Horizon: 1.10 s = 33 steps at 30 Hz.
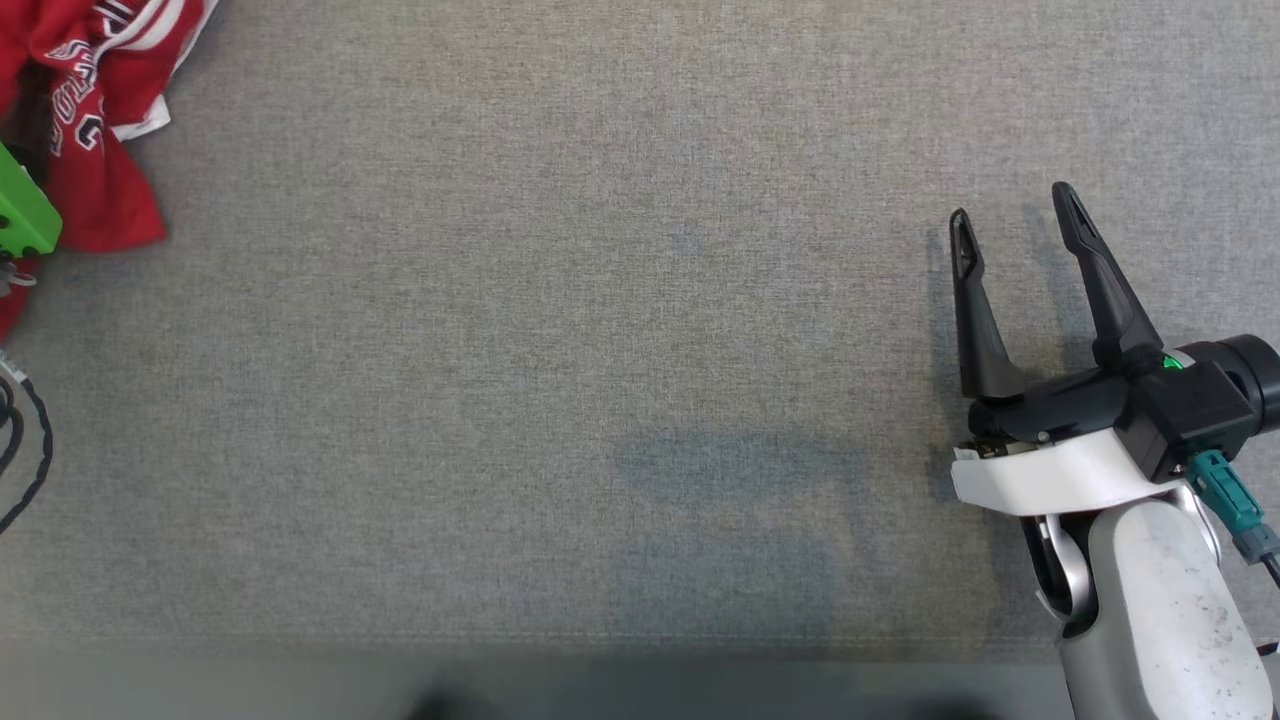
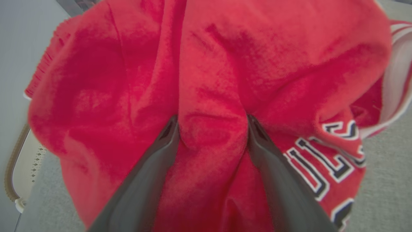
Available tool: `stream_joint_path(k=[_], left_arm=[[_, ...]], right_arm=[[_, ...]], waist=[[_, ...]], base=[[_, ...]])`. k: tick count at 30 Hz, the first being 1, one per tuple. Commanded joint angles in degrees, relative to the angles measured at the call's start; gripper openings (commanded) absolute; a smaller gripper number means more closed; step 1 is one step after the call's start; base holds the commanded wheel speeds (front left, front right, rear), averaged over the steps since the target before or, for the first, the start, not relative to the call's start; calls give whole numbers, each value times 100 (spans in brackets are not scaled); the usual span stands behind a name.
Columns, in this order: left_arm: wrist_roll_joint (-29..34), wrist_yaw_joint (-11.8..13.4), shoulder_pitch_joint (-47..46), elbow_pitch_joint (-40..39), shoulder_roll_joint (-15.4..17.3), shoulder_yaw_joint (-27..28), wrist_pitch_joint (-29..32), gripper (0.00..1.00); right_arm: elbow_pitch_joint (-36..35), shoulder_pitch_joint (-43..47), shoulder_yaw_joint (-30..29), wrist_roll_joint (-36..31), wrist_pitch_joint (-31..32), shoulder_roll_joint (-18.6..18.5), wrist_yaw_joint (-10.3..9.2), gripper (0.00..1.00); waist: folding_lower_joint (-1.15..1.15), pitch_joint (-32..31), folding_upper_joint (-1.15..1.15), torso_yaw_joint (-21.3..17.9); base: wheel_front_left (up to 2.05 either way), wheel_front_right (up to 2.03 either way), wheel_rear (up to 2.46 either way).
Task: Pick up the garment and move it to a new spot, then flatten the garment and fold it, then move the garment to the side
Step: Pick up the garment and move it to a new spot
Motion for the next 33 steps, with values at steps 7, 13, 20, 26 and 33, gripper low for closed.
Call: stream_joint_path(k=[7, 13, 20, 26, 33], left_arm=[[-86, -11, -170, 62, 1, -140, -224, 0], [-303, -11, -143, -61, 136, -254, -362, 0], [-487, -11, -120, -234, 349, -308, -404, 0], [-594, -12, -108, -437, 525, -313, -513, 0], [-587, 6, -73, -681, 665, -318, -559, 0]], right_arm=[[33, -123, -59, -9, -26, -24, 0, 100], [106, -94, -24, 37, -26, -24, 0, 100], [194, -51, -20, 73, -25, -23, 0, 100], [273, -3, 19, 143, -25, -24, 0, 100], [368, 35, 25, 208, -26, -24, 0, 100]], waist=[[-1, 49, 0, -49], [-1, -150, 0, 23], [-1, -428, 0, 92], [-1, -713, 0, 130], [-1, -1012, 0, 147]], base=[[0, 0, 0], [0, 0, 0], [0, 0, 0], [0, 0, 0], [0, 0, 0]])
